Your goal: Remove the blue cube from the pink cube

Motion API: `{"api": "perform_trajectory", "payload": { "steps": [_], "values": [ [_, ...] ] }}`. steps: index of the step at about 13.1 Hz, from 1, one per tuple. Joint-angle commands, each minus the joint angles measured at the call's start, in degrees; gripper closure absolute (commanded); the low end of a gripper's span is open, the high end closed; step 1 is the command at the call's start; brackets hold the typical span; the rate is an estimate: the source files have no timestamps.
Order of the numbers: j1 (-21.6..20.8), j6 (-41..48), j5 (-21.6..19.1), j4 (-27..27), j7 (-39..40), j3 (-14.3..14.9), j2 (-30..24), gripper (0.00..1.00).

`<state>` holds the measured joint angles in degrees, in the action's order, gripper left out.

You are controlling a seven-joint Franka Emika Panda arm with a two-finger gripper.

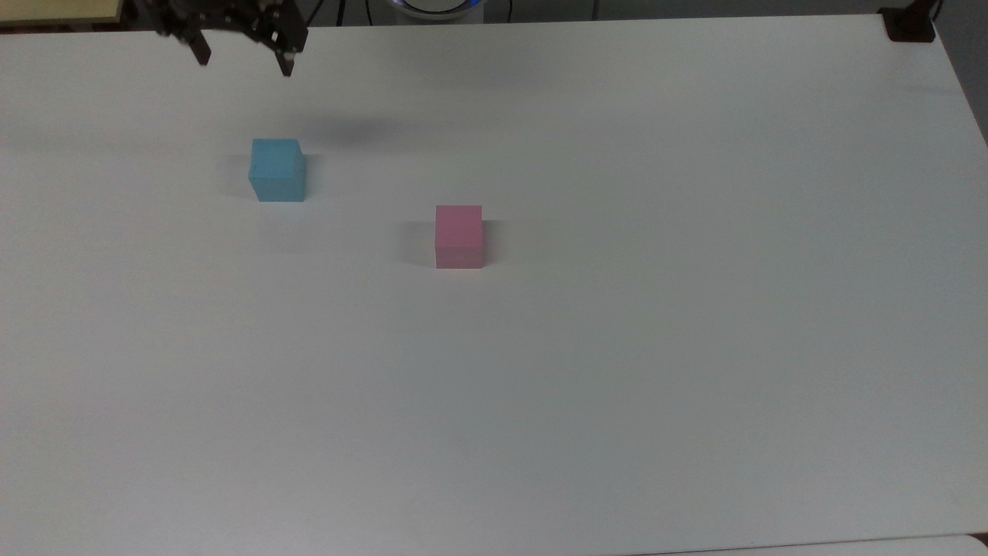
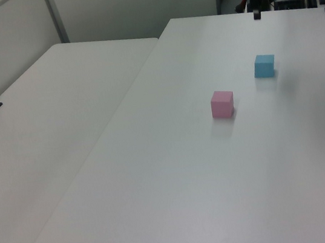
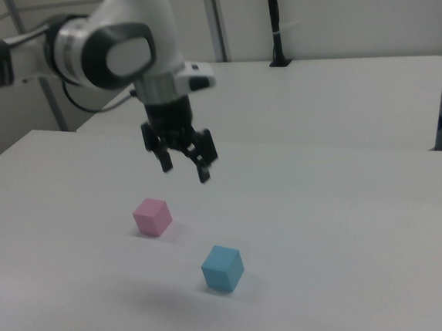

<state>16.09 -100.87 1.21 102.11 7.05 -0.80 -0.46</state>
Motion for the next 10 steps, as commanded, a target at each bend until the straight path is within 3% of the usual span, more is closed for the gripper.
{"api": "perform_trajectory", "payload": {
  "steps": [1,3,4,8,10],
  "values": [
    [-6.0,5.4,-0.8,-4.5,-13.2,1.4,-2.1,0.0],
    [-12.5,8.7,-2.2,-6.6,-16.3,6.6,-2.5,0.0],
    [-15.1,8.1,-2.6,-6.8,-16.9,7.7,-2.5,0.0],
    [-14.4,1.6,-1.5,-6.9,-6.8,8.0,-1.9,0.0],
    [-14.2,2.4,-2.0,-8.1,-7.6,8.4,-2.1,0.0]
  ]
}}
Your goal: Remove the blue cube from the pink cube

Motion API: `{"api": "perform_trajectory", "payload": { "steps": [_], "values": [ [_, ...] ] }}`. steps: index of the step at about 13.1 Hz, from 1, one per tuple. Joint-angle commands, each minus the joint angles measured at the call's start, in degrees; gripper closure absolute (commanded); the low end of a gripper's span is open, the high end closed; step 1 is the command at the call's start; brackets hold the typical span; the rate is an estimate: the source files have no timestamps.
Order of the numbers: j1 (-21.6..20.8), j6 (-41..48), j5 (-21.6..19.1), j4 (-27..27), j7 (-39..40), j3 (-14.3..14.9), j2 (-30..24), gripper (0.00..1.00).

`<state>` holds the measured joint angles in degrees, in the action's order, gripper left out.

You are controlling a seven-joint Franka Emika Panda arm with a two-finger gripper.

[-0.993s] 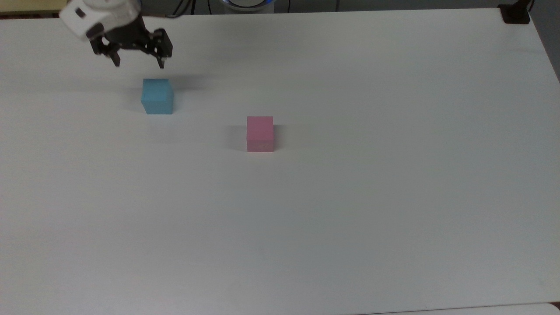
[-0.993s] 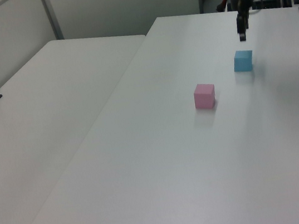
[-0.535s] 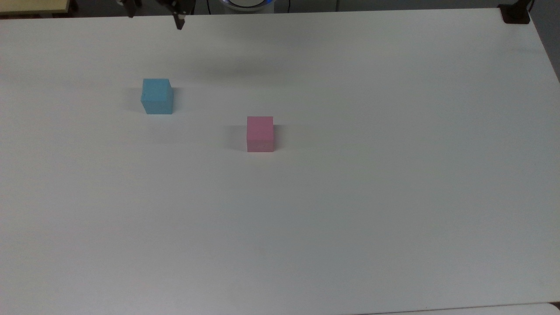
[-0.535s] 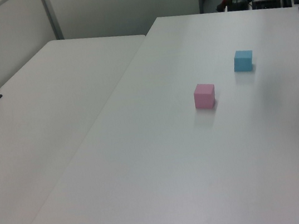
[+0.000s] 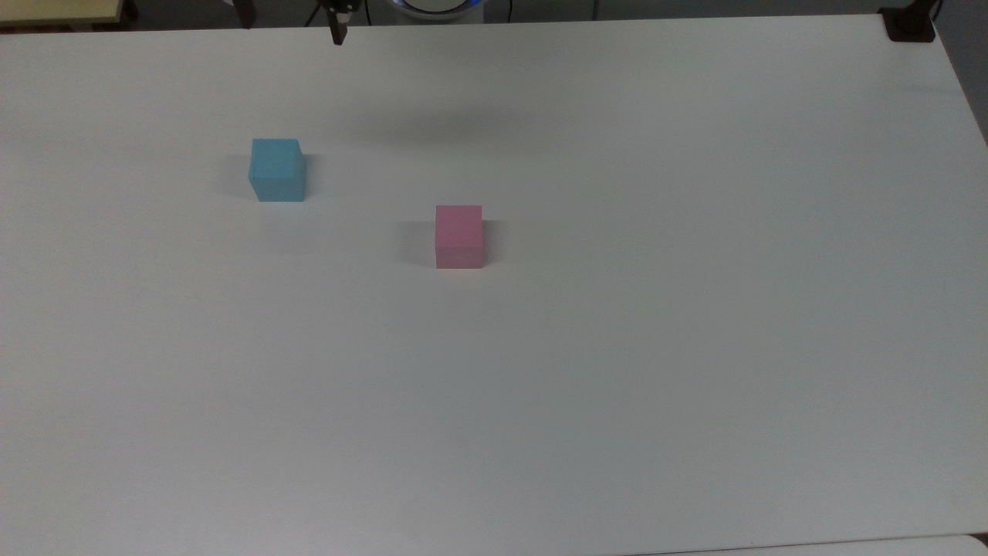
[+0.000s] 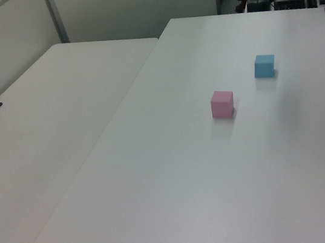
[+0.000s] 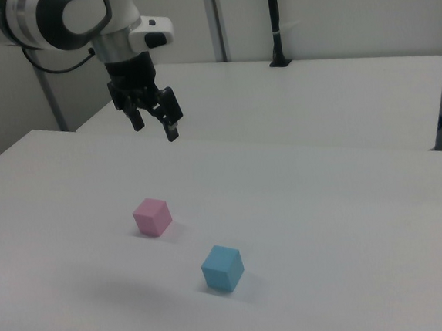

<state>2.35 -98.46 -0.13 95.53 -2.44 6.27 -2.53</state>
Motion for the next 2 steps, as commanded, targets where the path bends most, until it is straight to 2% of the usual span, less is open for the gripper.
{"api": "perform_trajectory", "payload": {
  "steps": [1,2],
  "values": [
    [-0.4,0.0,-0.7,-1.7,1.5,1.9,-0.1,0.0],
    [-0.7,0.0,-0.4,-1.7,1.3,2.0,-0.1,0.0]
  ]
}}
